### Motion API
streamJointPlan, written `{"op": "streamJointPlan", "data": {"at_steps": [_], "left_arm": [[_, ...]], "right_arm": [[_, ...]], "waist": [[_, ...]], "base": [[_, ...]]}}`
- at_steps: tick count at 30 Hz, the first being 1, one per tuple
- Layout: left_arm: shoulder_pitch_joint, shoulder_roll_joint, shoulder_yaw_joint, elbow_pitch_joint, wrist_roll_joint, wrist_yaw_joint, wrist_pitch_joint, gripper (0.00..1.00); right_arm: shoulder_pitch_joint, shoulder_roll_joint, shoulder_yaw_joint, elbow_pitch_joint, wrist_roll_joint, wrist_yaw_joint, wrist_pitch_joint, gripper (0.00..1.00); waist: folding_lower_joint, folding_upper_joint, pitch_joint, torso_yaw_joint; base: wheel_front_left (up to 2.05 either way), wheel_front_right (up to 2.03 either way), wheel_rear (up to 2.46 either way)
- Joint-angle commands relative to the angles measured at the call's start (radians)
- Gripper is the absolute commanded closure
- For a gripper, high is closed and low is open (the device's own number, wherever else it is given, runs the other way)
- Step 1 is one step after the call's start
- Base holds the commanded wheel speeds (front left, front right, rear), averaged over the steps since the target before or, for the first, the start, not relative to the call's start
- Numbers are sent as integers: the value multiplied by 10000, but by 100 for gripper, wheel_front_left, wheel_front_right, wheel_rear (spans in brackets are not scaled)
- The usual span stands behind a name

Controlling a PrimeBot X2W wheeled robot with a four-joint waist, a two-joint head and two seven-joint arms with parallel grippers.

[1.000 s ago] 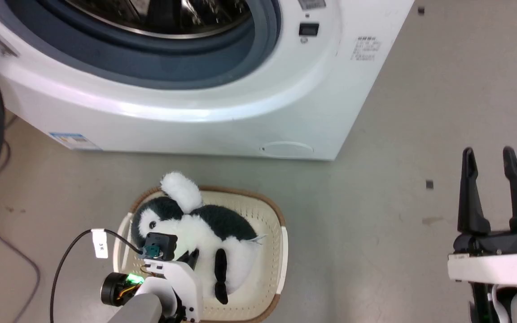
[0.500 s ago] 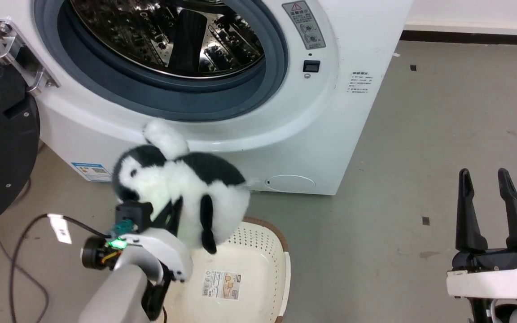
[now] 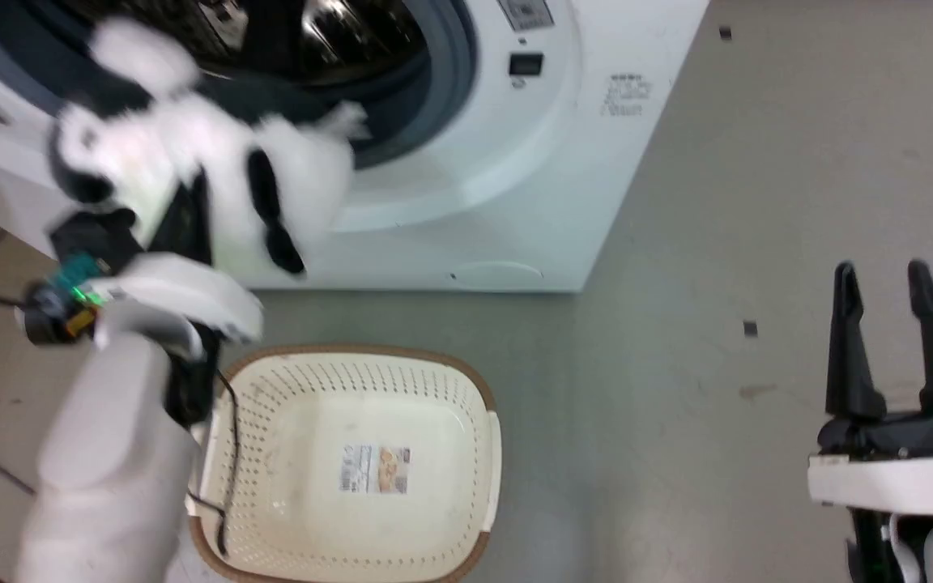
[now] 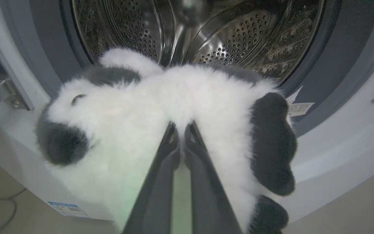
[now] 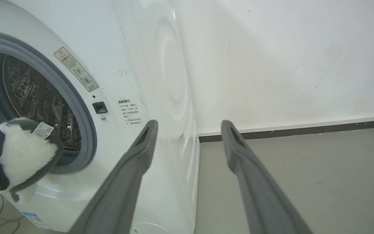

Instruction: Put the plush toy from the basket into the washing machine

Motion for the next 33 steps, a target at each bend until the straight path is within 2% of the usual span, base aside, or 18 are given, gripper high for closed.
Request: {"op": "streamJointPlan", "data": {"at_steps": [1,16,25,33], "left_arm": [[-432,114,169,-49,79,-4,-58,100],[-5513,1000,981,1097,804,-240,-58,100],[-8034,1549,1225,2387,1081,-349,-58,100],[-8982,1801,1307,3004,1378,-281,-59,100]], "right_arm": [[-243,-4,4,-95,133,6,-44,0],[-1658,-4,43,-439,796,6,-44,0],[-2088,-4,113,-575,1124,6,-44,0],[-2210,-4,25,-687,1145,6,-44,0]], "waist": [[0,0,655,-389],[0,0,3870,-1724],[0,0,4919,-2268],[0,0,5345,-2304]], "base": [[0,0,0],[0,0,0],[0,0,0],[0,0,0]]}}
